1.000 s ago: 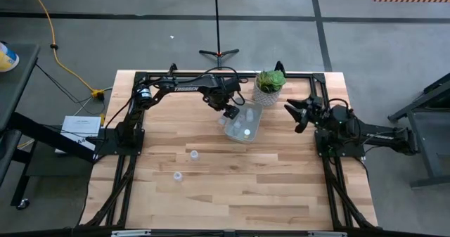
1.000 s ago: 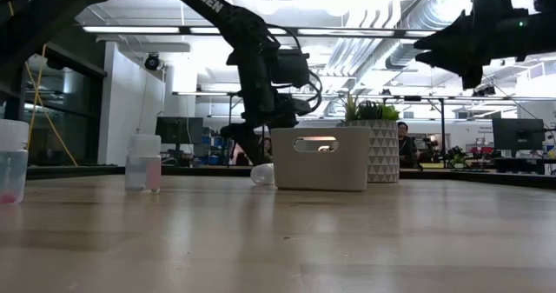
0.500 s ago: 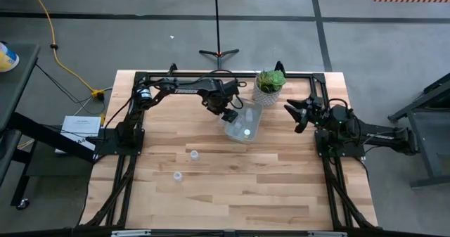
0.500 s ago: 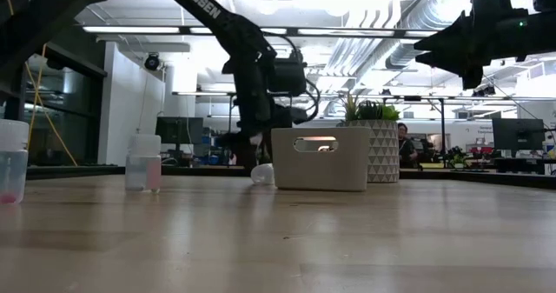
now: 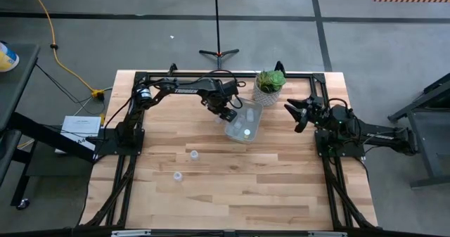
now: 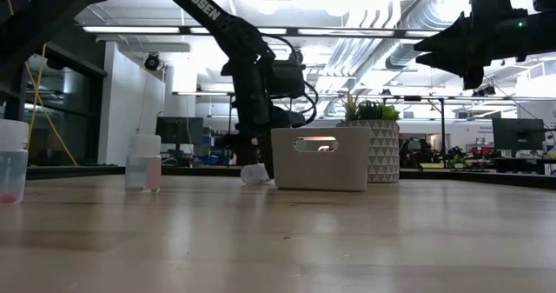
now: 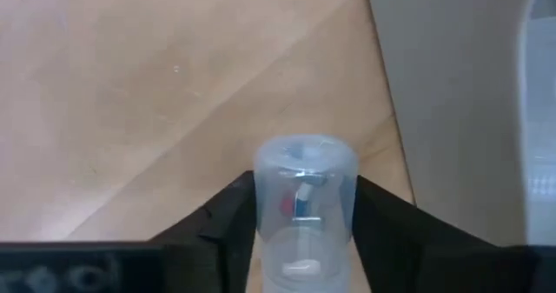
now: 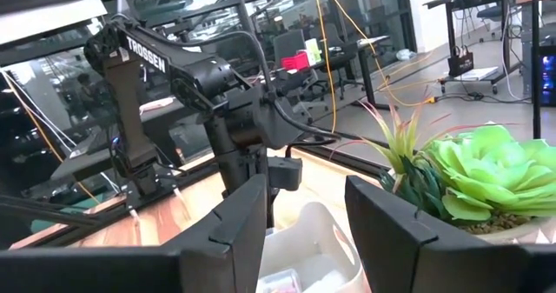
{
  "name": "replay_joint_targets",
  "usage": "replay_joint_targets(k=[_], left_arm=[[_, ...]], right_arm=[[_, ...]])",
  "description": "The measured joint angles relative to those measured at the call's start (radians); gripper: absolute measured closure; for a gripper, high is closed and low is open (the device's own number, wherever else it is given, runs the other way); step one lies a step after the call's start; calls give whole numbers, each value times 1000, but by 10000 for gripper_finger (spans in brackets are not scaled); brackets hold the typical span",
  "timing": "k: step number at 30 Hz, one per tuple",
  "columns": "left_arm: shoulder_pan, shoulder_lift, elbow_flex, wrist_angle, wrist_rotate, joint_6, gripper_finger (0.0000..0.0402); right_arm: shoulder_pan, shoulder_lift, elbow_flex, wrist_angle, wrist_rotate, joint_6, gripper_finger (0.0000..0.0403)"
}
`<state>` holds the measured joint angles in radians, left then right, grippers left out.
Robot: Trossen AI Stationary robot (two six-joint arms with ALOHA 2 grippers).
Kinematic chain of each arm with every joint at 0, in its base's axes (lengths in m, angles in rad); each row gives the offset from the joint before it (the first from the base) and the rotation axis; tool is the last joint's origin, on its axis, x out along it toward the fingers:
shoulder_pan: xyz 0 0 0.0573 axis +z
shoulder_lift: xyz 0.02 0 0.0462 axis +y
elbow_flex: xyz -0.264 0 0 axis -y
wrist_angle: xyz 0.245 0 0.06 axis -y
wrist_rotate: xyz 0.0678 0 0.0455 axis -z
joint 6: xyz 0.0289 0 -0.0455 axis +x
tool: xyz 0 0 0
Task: Pick and place pill bottles into a basket
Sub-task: Put the transparent pill bottle into the white bin
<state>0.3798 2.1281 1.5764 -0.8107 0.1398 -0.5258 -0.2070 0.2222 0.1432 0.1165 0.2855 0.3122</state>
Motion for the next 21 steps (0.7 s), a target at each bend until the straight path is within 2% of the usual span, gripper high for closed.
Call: replay_joint_targets(k=[4, 9, 15, 21], left_arm=[[0, 0, 0, -1, 0, 21, 233], [0, 2, 31, -91, -28, 51, 228], [0, 2, 144, -185, -132, 81, 222], [-8, -42, 254, -159, -152, 115, 230]], right_arm=[[0, 0, 0, 0, 0, 0, 253], [0, 0, 0, 0, 0, 0, 253], [0, 0, 0, 0, 0, 0, 253], [0, 0, 0, -2, 0, 1, 253]])
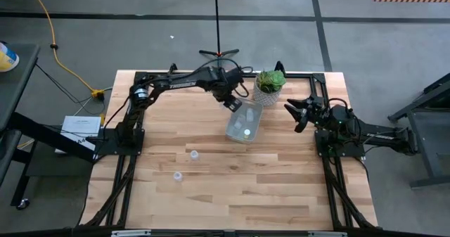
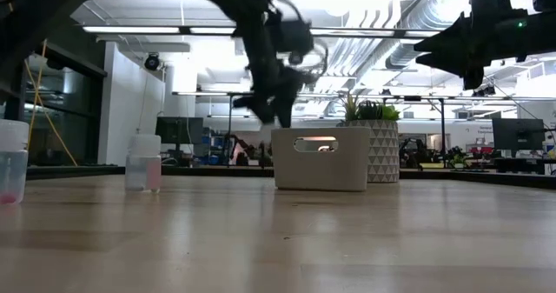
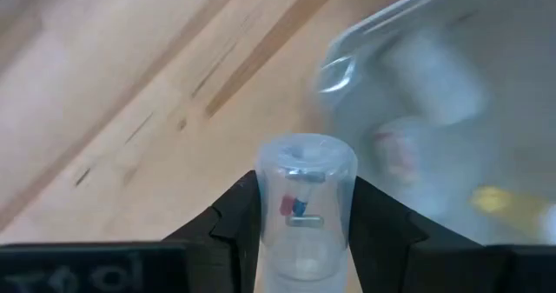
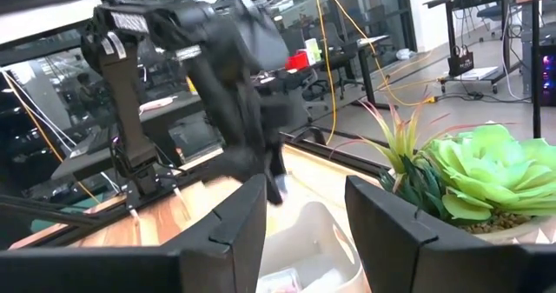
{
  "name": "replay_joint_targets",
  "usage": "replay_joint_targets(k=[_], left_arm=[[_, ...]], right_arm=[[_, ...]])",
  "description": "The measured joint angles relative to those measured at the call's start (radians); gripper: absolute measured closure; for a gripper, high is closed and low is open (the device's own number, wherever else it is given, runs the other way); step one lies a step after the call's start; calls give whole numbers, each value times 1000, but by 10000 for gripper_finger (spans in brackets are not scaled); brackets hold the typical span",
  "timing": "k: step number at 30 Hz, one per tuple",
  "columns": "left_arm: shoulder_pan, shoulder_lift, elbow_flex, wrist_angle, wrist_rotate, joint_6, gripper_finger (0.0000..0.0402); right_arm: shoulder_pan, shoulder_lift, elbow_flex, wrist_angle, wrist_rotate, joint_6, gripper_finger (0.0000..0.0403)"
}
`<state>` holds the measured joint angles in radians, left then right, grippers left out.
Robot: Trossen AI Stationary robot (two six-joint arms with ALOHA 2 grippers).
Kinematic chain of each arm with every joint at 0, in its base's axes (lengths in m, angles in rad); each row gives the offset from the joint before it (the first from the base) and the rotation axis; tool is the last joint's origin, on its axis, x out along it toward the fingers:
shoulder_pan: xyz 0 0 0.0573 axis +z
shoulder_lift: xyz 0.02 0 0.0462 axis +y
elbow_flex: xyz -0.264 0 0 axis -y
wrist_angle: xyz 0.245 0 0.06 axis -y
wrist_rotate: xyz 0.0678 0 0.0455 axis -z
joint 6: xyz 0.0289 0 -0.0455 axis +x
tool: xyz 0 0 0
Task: Pick and place pill bottles into a basket
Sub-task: Put the transparent pill bottle into the white bin
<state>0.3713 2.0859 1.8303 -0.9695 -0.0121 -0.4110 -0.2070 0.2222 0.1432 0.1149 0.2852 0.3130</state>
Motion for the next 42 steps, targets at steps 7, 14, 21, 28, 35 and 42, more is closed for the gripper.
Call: replay_joint_targets(k=[7, 14, 21, 28, 35, 42], left_arm=[[-45, -76, 56, 109, -22, 69, 225], [-96, -41, 55, 198, 47, -3, 224], [-123, 44, 54, 182, -6, -21, 223], [-123, 114, 54, 194, -34, -15, 223], [-123, 123, 54, 194, -129, 19, 222], [-123, 123, 48, 200, -153, 85, 222]], right_arm=[[0, 0, 0, -18, -5, 3, 253], [0, 0, 0, -51, -3, 1, 253], [0, 0, 0, -82, -3, 3, 253], [0, 0, 0, -82, -4, 3, 253], [0, 0, 0, -83, -3, 4, 253], [0, 0, 0, -83, -3, 4, 253]])
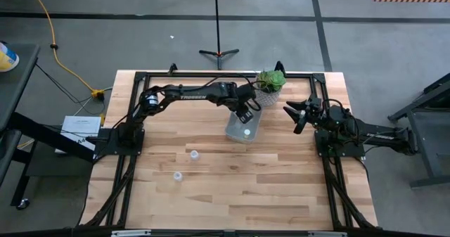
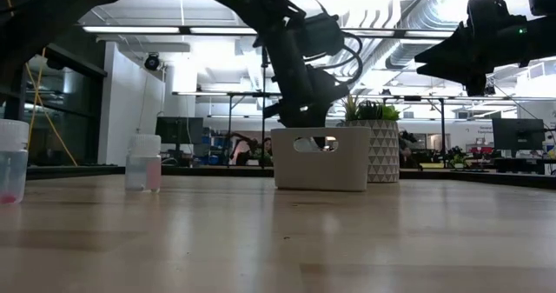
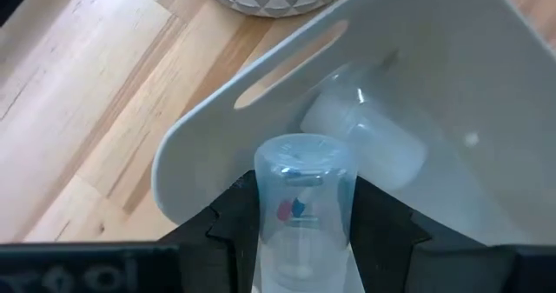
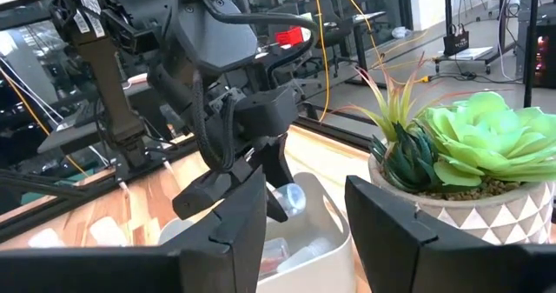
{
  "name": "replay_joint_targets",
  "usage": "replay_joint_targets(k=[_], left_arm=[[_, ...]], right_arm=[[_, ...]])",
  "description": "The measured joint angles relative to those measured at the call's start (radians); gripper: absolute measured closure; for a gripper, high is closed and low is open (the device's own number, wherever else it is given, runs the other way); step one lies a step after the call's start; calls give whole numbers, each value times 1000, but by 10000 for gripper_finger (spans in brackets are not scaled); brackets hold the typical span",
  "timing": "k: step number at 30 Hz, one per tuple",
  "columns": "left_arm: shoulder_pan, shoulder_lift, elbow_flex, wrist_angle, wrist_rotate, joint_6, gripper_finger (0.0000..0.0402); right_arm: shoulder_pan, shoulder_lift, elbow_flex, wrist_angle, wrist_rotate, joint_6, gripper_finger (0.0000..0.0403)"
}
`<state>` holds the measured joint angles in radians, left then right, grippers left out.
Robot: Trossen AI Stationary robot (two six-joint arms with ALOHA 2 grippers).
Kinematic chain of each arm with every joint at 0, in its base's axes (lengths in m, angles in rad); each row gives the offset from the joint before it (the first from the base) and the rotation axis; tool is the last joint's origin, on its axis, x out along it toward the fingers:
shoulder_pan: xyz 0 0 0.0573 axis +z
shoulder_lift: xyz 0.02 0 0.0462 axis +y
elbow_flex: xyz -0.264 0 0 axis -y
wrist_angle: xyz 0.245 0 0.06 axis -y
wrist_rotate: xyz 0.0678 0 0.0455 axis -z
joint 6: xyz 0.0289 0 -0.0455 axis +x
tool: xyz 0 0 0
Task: Pick and place pill bottles into a basket
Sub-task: Put the transparent pill bottle into the white bin
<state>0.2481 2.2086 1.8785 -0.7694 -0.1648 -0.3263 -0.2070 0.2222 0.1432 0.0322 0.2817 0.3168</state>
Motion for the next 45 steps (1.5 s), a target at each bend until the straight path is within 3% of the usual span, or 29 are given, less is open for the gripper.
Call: replay_joint_targets(k=[5, 15, 21, 32, 41, 45], left_arm=[[0, 1, -8, 2, -1, 11, 218], [0, 1, -8, 4, -1, 11, 136], [1, -9, -8, 5, 44, 12, 116], [-31, -204, -8, 190, 323, 103, 179], [-129, -419, -8, 177, 185, 78, 230], [-219, -506, -7, 208, 72, 174, 248]], right_arm=[[0, 0, 0, 0, 0, 0, 253], [0, 0, 0, 0, 0, 0, 253], [0, 0, 0, 0, 0, 0, 253], [0, 0, 0, -13, -1, 24, 253], [0, 0, 0, -15, -3, 19, 253], [0, 0, 0, -27, -21, 18, 253]])
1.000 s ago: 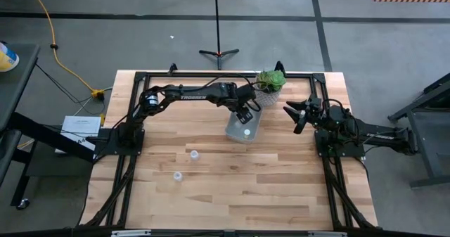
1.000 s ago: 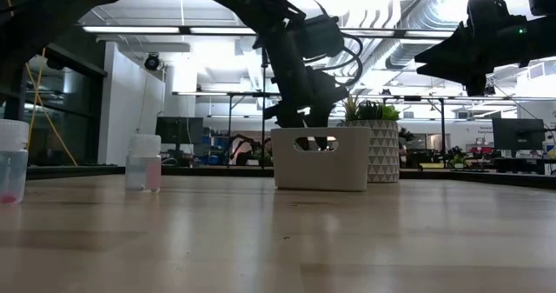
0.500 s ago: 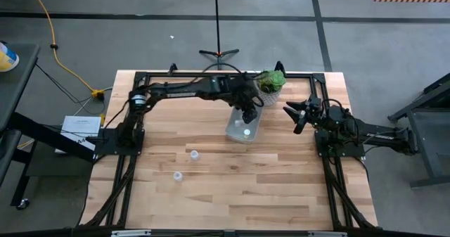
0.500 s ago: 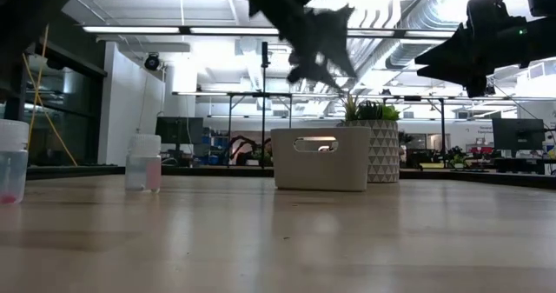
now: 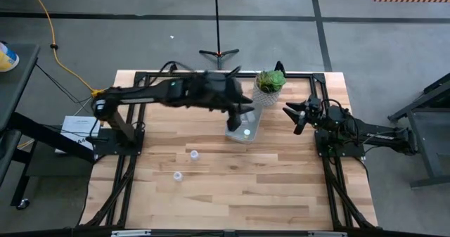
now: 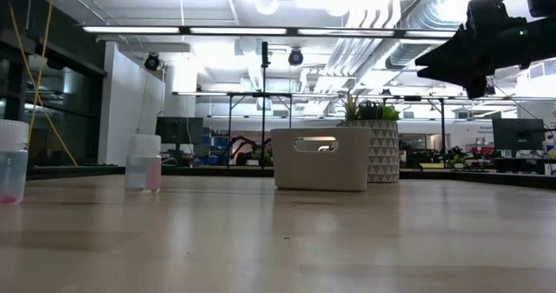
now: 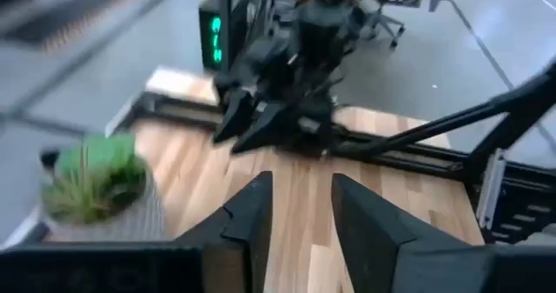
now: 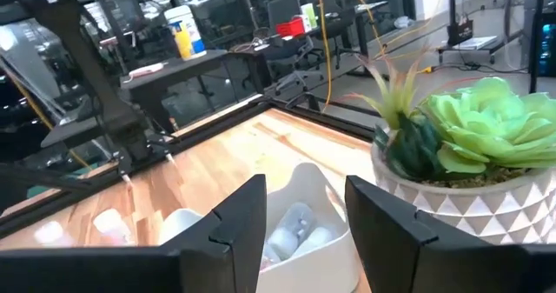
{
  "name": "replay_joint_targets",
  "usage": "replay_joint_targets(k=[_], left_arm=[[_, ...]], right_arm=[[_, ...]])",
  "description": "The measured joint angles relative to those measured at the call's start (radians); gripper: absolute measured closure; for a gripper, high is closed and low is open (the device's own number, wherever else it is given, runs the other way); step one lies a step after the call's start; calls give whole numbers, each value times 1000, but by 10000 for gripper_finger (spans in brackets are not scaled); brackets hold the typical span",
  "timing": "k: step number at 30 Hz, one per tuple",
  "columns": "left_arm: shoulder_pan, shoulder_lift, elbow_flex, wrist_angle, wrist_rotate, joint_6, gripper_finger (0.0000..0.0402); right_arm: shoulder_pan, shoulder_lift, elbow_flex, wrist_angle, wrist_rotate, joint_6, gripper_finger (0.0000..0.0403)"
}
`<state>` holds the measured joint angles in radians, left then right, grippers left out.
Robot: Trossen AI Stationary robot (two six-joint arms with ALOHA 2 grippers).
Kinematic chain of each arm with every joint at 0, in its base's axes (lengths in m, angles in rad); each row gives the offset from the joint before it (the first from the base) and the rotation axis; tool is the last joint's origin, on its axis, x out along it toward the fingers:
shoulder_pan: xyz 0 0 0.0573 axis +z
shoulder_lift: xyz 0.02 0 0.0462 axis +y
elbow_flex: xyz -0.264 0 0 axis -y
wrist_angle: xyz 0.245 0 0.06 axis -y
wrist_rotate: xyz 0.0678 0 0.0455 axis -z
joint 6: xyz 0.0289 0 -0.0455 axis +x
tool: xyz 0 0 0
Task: Pick and place pill bottles into a basket
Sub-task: Put the transparent pill bottle into the white bin
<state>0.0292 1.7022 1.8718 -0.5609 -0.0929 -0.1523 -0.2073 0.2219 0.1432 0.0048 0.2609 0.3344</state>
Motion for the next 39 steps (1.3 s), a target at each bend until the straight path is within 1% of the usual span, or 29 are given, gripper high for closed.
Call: replay_joint_targets(k=[2, 4, 6, 10, 14, 16, 20, 22, 25, 31, 33, 35, 37, 39], left_arm=[[-29, -20, 0, -3, -59, 22, 255], [-45, -30, 0, -19, -109, 12, 262], [-60, -37, 0, -63, -164, -12, 269], [-119, -42, 0, -196, -317, -58, 284], [-148, -37, -2, -354, -337, -137, 301], [-163, -31, -20, -400, -351, -185, 309], [-208, -60, -161, -400, -358, -267, 326], [-233, -119, -260, -340, -391, -322, 334], [-267, -233, -460, -211, -455, -411, 346], [-295, -509, -882, 85, -451, -568, 364], [-293, -577, -1009, 179, -410, -616, 364], [-293, -619, -1123, 316, -321, -634, 359], [-294, -630, -1211, 489, -237, -600, 344], [-293, -626, -1272, 619, -191, -547, 325]], right_arm=[[0, 1, 0, -17, -17, -3, 253], [0, 0, 0, -38, -43, 2, 253], [0, 0, 0, -45, -79, 3, 253], [0, 0, 0, -52, -158, -23, 253], [0, 0, 0, -54, -165, -40, 253], [0, 0, 0, -60, -164, -63, 253], [0, 0, 0, -62, -164, -74, 253], [0, 0, 0, -63, -165, -73, 253], [0, 0, 0, -68, -178, -66, 253], [0, 0, 0, -71, -179, -71, 253], [0, 0, 0, -74, -179, -73, 253], [0, 0, 0, -82, -179, -73, 253], [0, 0, 0, -95, -179, -73, 253], [0, 0, 0, -105, -179, -73, 253]])
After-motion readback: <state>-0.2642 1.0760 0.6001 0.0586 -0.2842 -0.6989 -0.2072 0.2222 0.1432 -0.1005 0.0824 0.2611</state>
